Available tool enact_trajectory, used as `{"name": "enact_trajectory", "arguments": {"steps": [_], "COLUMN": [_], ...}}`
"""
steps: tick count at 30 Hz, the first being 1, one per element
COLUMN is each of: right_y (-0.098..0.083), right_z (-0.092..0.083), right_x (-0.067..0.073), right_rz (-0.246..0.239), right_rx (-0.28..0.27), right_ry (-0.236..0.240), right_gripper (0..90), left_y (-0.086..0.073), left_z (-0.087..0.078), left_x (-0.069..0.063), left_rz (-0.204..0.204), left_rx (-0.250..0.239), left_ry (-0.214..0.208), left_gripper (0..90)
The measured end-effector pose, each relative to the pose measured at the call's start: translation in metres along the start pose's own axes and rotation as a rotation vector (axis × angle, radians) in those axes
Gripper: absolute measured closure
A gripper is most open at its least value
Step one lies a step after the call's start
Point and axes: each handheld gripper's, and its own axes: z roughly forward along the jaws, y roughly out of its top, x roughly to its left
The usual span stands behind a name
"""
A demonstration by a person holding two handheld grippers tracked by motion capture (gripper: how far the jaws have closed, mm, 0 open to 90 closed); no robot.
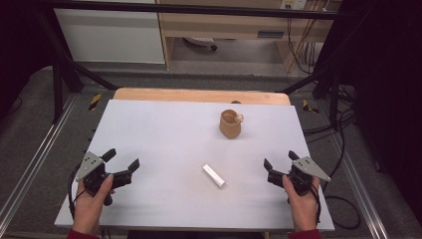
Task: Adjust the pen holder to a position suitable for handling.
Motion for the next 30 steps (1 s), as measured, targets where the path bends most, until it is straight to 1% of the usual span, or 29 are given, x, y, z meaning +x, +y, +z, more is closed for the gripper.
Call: {"name": "enact_trajectory", "arguments": {"steps": [3,5,9,11,16,17,22,24,26,30], "right_y": [0.001,0.002,0.003,0.004,0.007,0.007,0.009,0.009,0.009,0.008], "right_z": [0.000,0.001,0.001,0.002,0.002,0.001,0.002,0.003,0.004,0.008], "right_x": [0.003,0.005,0.009,0.011,0.014,0.014,0.018,0.022,0.026,0.032], "right_rz": [-0.008,-0.029,-0.040,-0.059,-0.090,-0.085,-0.084,-0.086,-0.109,-0.117], "right_rx": [0.017,0.032,0.056,0.075,0.102,0.108,0.139,0.148,0.157,0.177], "right_ry": [0.005,0.002,-0.001,-0.004,-0.016,-0.016,0.001,0.020,0.033,0.061], "right_gripper": [5.4,4.8,3.6,3.2,2.6,2.6,2.3,2.2,2.0,1.9], "left_y": [0.000,0.000,0.000,0.000,0.000,0.000,0.000,0.000,0.000,0.000], "left_z": [0.000,0.000,0.000,0.000,0.000,0.000,0.000,0.000,0.001,0.001], "left_x": [0.000,0.001,0.001,0.001,0.001,0.001,0.001,0.001,0.001,0.002], "left_rz": [0.001,-0.002,0.000,0.000,0.000,0.001,-0.002,0.000,0.003,0.000], "left_rx": [-0.001,0.004,0.007,0.007,0.007,0.007,0.006,0.007,0.010,0.009], "left_ry": [-0.001,0.002,0.003,0.003,0.002,0.003,0.004,0.003,0.002,0.002], "left_gripper": [4.3,4.4,4.5,4.5,4.5,4.5,4.5,4.5,4.5,4.5]}}
